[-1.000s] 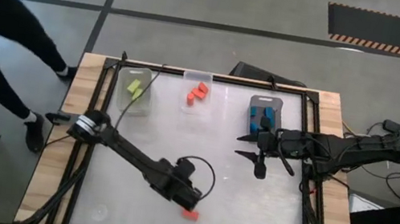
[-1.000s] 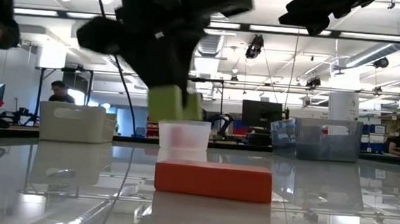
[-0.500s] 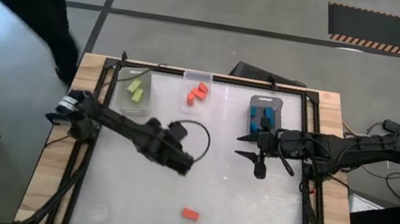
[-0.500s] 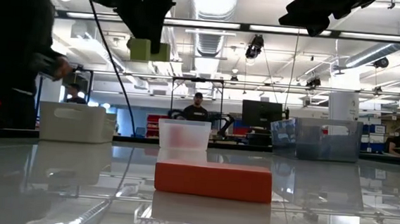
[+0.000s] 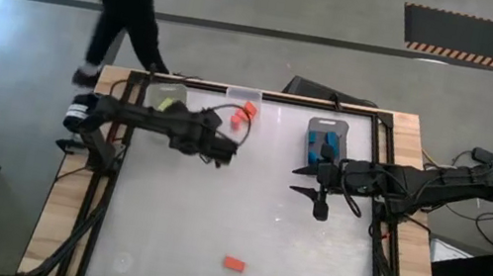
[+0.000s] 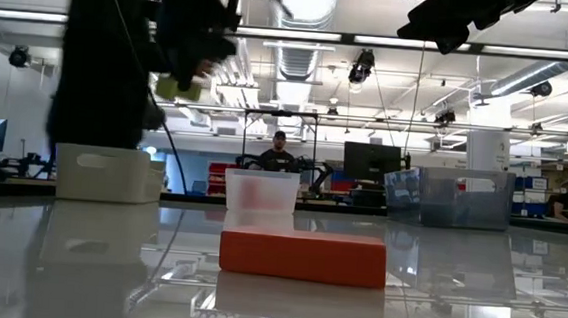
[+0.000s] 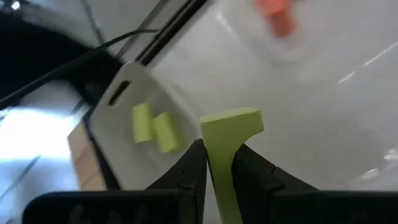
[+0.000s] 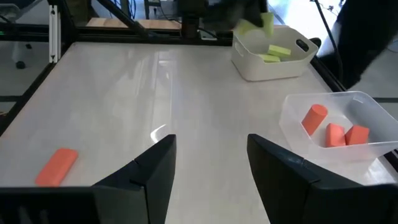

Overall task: Sort & place blocks by color
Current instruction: Put the green block into the white bin

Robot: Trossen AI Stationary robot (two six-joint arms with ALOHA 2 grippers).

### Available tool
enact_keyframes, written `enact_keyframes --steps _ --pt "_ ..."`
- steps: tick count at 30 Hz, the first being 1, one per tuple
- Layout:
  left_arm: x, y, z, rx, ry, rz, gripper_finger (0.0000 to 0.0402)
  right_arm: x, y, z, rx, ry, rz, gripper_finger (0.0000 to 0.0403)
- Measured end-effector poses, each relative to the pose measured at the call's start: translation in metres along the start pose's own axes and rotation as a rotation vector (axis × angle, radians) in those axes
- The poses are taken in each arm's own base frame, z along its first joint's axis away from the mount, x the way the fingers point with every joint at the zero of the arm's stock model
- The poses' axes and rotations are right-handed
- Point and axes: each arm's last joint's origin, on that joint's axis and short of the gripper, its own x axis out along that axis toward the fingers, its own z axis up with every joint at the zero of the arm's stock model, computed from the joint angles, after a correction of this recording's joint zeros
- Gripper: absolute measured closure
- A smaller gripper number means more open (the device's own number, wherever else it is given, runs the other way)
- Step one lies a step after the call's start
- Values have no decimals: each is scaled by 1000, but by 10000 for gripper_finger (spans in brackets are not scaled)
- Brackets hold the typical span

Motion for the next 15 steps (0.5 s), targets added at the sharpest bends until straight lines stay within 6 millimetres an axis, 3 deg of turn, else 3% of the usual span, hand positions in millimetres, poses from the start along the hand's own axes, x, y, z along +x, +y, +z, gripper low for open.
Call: enact_keyframes --steps 7,15 --pt "51 39 -3 -15 137 136 356 0 0 0 1 5 0 213" --pt "105 72 -23 -53 303 261 356 0 0 -1 6 6 0 213"
